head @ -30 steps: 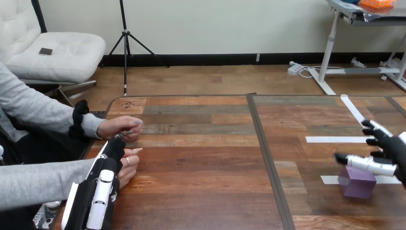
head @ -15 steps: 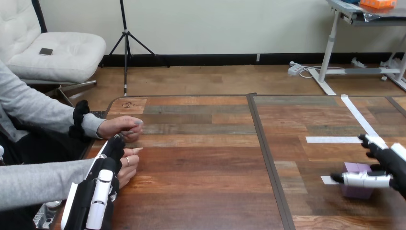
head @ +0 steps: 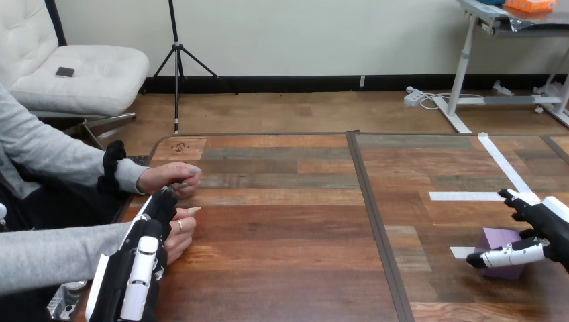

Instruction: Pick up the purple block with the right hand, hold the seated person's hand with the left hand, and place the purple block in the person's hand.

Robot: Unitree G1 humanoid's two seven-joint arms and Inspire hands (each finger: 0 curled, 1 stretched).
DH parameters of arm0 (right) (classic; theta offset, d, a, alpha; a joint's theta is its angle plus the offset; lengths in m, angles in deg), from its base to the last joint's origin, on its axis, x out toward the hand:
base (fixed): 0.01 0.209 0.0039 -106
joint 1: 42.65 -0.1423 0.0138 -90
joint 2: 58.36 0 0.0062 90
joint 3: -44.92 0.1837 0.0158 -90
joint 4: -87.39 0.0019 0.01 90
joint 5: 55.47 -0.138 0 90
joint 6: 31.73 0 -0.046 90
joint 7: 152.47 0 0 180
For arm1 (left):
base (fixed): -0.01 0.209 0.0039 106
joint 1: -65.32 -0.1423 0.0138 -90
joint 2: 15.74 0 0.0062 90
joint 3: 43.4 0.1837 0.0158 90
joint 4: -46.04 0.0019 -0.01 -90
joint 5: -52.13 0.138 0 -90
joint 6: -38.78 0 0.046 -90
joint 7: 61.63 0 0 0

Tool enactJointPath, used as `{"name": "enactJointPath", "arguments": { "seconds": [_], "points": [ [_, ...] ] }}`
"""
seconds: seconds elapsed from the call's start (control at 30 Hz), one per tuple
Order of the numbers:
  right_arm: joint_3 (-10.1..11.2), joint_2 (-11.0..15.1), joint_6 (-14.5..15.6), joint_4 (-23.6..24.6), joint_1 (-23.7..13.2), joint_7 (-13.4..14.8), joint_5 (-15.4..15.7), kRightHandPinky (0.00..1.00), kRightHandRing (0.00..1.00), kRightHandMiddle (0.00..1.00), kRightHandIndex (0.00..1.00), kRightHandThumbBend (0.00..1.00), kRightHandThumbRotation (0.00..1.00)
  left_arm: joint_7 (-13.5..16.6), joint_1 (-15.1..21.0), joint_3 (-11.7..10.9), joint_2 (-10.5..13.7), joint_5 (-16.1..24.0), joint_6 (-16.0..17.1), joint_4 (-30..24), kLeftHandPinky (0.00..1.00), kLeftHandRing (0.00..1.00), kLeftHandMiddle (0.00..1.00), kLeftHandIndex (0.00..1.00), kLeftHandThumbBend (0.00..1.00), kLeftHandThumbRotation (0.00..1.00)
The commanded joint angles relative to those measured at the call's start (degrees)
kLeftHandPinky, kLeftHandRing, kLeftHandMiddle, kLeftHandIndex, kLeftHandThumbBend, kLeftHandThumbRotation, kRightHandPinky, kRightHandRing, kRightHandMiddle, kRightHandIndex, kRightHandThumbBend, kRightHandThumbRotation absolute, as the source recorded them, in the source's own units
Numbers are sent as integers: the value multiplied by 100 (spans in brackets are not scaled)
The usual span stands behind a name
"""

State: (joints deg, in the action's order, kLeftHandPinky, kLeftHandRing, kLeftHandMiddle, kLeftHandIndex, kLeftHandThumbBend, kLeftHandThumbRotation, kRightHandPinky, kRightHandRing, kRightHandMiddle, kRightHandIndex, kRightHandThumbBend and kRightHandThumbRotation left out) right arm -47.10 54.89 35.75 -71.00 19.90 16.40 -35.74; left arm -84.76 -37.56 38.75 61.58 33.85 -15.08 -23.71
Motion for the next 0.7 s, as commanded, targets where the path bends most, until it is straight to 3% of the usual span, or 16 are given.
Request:
{"name": "enactJointPath", "arguments": {
  "seconds": [0.0,0.13,0.4,0.67],
  "points": [
    [-255,110,137,-50,-231,131,201,81,92,95,95,100,10,-64,331,-32,-25,-88,91,-103,100,96,93,90,45,85],
    [-402,99,247,-84,-263,253,376,76,86,90,89,100,3,-44,338,-39,-8,-28,148,-81,100,97,93,90,46,86],
    [-581,67,254,-141,-283,530,553,70,75,77,77,99,0,8,345,-56,10,46,175,-48,100,96,92,88,51,87],
    [-717,64,204,-177,-284,760,663,53,56,59,60,88,0,-78,445,-87,6,-9,347,156,100,95,91,86,52,89]
  ]
}}
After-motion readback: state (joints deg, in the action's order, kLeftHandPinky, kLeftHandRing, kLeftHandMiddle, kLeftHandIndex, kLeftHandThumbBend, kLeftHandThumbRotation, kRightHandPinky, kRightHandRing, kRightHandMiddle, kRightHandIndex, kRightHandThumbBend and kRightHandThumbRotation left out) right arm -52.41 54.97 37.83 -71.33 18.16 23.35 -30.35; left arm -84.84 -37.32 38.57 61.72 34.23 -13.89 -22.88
